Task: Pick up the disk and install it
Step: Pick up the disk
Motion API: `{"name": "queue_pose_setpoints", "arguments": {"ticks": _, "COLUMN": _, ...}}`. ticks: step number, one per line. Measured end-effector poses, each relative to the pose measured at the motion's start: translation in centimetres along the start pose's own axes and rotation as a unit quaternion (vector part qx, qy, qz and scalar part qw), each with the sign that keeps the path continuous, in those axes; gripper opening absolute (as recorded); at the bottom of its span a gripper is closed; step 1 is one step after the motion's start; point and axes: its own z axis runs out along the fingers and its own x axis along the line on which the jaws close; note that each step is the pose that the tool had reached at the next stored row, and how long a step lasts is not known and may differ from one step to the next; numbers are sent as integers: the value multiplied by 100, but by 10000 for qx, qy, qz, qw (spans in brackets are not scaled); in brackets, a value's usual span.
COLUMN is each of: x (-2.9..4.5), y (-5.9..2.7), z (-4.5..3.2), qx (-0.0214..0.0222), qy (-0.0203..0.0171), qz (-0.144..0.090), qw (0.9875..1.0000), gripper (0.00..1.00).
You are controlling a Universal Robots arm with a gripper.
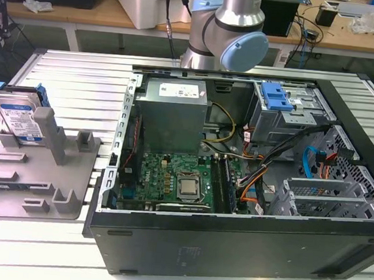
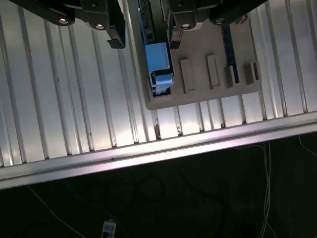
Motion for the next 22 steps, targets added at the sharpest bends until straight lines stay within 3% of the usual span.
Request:
{"name": "queue_pose_setpoints", "arguments": {"ticks": 5, "x": 2, "y": 13, "z": 8, "qx": 22, "qy": 11, "qz": -353, "qw": 9994, "gripper": 48}}
{"name": "queue_pose_setpoints", "arguments": {"ticks": 10, "x": 5, "y": 41, "z": 24, "qx": 45, "qy": 22, "qz": -735, "qw": 9973, "gripper": 48}}
{"name": "queue_pose_setpoints", "arguments": {"ticks": 18, "x": 28, "y": 94, "z": 65, "qx": 62, "qy": 27, "qz": -1017, "qw": 9948, "gripper": 48}}
{"name": "queue_pose_setpoints", "arguments": {"ticks": 22, "x": 43, "y": 91, "z": 70, "qx": 63, "qy": 27, "qz": -1030, "qw": 9947, "gripper": 48}}
